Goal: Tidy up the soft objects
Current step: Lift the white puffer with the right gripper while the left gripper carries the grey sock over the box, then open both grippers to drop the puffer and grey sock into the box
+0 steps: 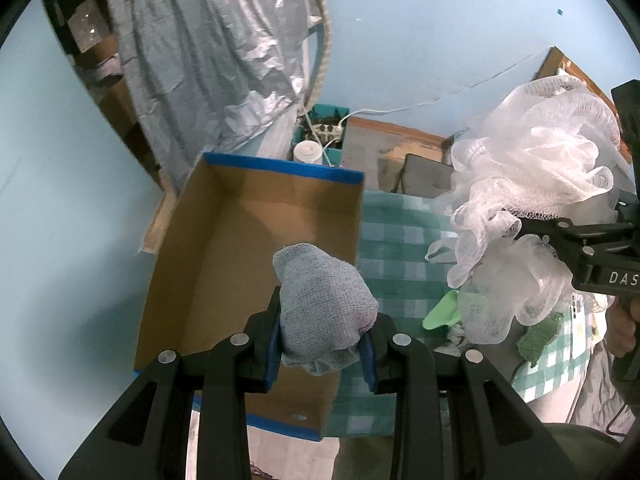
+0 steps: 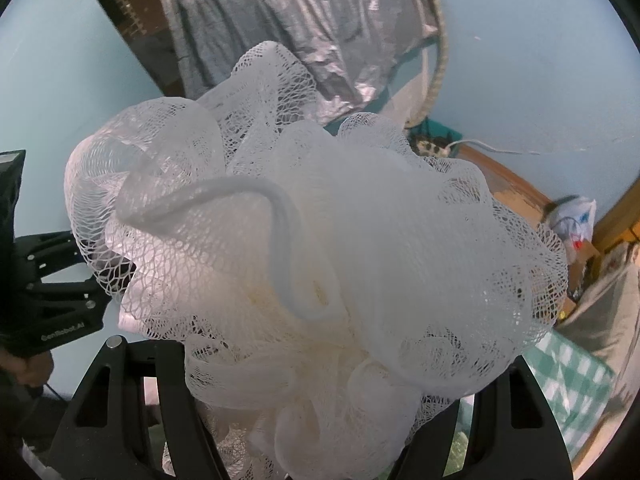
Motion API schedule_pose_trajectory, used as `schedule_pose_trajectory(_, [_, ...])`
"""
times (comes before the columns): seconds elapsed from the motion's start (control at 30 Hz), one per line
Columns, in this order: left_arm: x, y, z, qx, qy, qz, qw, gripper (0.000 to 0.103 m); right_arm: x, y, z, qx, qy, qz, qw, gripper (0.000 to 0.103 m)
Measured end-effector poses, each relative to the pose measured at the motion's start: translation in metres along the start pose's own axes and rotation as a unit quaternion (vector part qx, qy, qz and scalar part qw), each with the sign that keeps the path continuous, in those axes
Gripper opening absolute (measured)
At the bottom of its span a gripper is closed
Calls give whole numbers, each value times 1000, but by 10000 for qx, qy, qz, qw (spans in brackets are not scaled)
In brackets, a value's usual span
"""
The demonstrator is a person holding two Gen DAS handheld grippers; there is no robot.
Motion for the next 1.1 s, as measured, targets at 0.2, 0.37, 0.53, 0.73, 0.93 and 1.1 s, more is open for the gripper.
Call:
schedule_pose_trajectory(0.2, [2, 1, -26, -61, -201, 6, 9998, 32, -17, 16, -25, -115, -219, -76, 9997, 67])
schedule_pose_trajectory(0.37, [3, 4, -47, -121, -333, -11, 9994, 32, -33, 31, -45, -174, -381, -150, 9990, 67])
schedule_pose_trajectory(0.53, [2, 11, -67, -179, -393, -31, 9991, 32, -44, 53, -64, -248, -482, -287, 9981, 67])
schedule_pose_trajectory(0.73, [1, 23, -91, -221, -438, -102, 9987, 32, -54, 79, -80, -297, -493, -464, 9973, 67])
schedule_pose_trajectory(0.93, [0, 38, -111, -169, -502, -200, 9984, 32, -60, 104, -92, -267, -545, -641, 9961, 68])
schedule_pose_trajectory(1.1, [-1, 54, -125, -97, -589, -321, 9977, 32, -63, 125, -100, -222, -569, -780, 9951, 69])
Point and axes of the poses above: each gripper's, at about its wrist camera, not at the fingertips, and y roughly the way its jaws point, z to its right, x to its underside, the point moved 9 cm from there along y, roughly the way its jaws point, and after that the axes turned 4 degrees about x, right-handed, at the moved point
